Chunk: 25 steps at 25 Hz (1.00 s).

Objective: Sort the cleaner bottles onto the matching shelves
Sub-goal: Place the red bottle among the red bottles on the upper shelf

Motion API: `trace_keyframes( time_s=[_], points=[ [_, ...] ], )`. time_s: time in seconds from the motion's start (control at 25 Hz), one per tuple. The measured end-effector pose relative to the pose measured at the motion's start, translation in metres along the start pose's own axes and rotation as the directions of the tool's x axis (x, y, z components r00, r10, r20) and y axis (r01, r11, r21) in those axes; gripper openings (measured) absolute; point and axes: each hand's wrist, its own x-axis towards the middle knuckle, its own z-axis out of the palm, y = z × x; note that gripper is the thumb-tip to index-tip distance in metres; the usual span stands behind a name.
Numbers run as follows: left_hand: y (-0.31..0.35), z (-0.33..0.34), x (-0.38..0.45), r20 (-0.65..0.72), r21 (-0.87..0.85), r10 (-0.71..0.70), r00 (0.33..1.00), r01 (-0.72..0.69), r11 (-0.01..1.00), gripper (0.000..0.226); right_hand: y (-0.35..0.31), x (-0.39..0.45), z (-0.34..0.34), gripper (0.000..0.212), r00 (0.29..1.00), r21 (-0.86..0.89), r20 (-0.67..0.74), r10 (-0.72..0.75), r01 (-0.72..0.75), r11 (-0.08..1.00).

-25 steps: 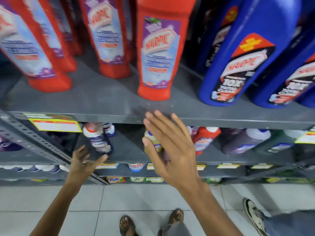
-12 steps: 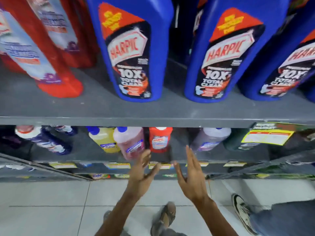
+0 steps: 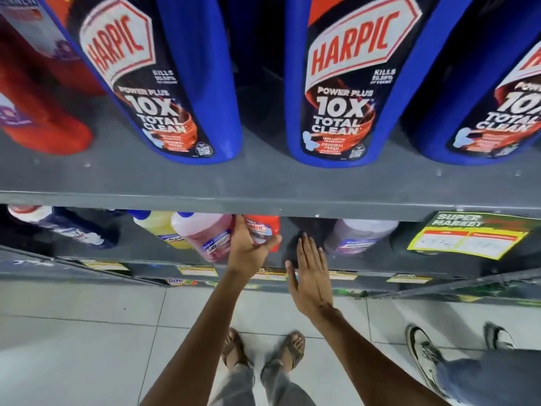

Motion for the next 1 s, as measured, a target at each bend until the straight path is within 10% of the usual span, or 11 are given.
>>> trace_keyframes(
  time_s=[0.64,1.0],
  points=[
    [-0.008,-0.032,-0.041,0.066,-0.148,0.008,0.998,0.002,0.989,0.069,-0.012,-0.017,-0.020,0.053,0.994,0.148,-0.102,-0.031,0.046,0.988],
    [0.032,-0.244,-0.113,0.053,-0.213,0.125,0.991,-0.111,0.971,0.051,-0.159,-0.041,-0.090,0.044,0.863,0.332,-0.467,-0.191,0.371,0.867]
  ],
)
